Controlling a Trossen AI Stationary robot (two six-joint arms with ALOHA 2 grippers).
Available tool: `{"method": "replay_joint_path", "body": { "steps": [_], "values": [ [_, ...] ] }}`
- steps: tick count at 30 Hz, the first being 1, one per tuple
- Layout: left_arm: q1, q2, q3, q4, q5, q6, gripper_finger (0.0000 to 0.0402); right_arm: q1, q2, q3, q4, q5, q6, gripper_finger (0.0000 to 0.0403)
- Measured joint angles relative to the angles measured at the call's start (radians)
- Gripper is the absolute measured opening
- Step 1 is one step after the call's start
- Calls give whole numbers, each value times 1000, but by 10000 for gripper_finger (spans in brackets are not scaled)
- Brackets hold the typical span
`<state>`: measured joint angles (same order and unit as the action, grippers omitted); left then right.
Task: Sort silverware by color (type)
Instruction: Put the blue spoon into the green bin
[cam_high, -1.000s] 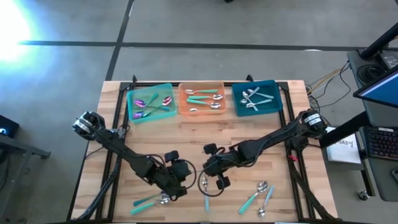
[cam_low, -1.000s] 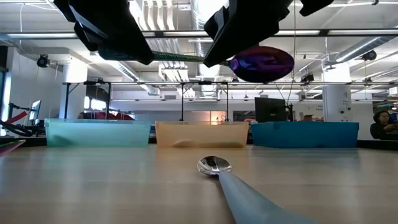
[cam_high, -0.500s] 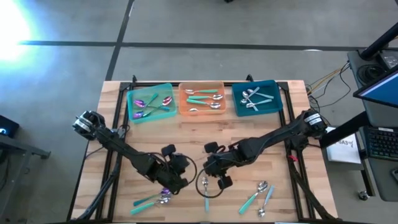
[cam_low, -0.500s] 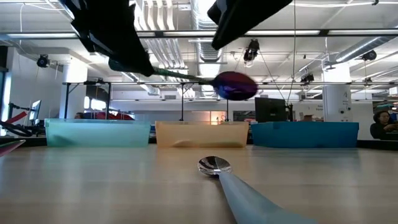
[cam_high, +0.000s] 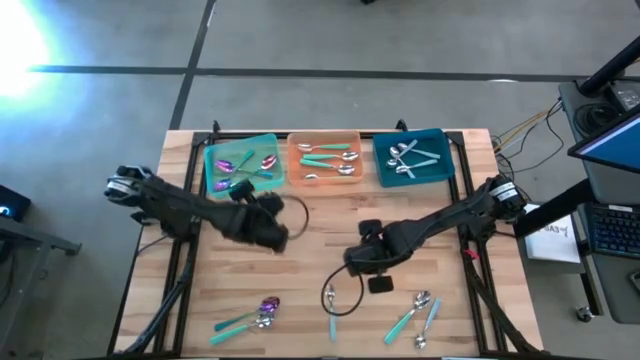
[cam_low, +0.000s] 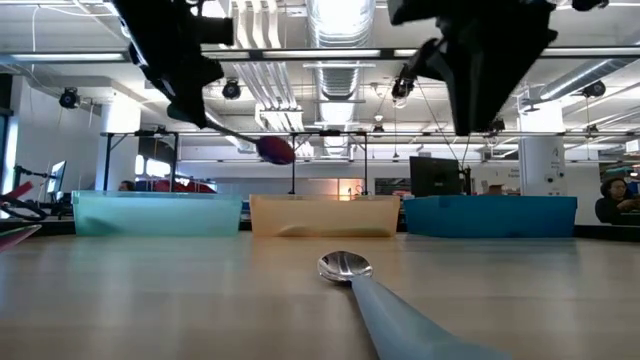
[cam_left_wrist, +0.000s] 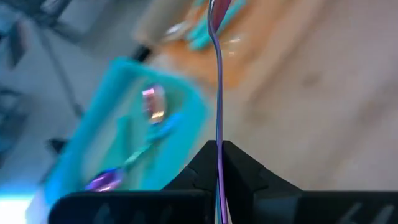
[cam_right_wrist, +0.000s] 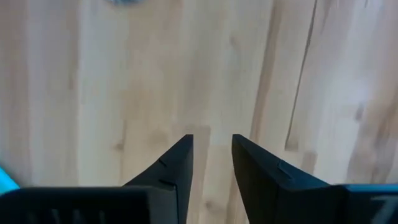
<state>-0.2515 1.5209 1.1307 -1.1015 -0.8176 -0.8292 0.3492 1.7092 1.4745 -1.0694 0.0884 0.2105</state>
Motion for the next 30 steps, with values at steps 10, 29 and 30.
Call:
{"method": "replay_joint_path", "body": {
  "steps": [10,29,30],
  "values": [
    [333,-216,-216,-41,42,83,0,21,0,-77,-42,1,132,93],
    [557,-389,-424,162,120,243,34,110,0,-107,-55,46,314,89],
    [557,-387,-419,165,120,247,42,113,0,-107,-55,46,315,89]
  ]
}}
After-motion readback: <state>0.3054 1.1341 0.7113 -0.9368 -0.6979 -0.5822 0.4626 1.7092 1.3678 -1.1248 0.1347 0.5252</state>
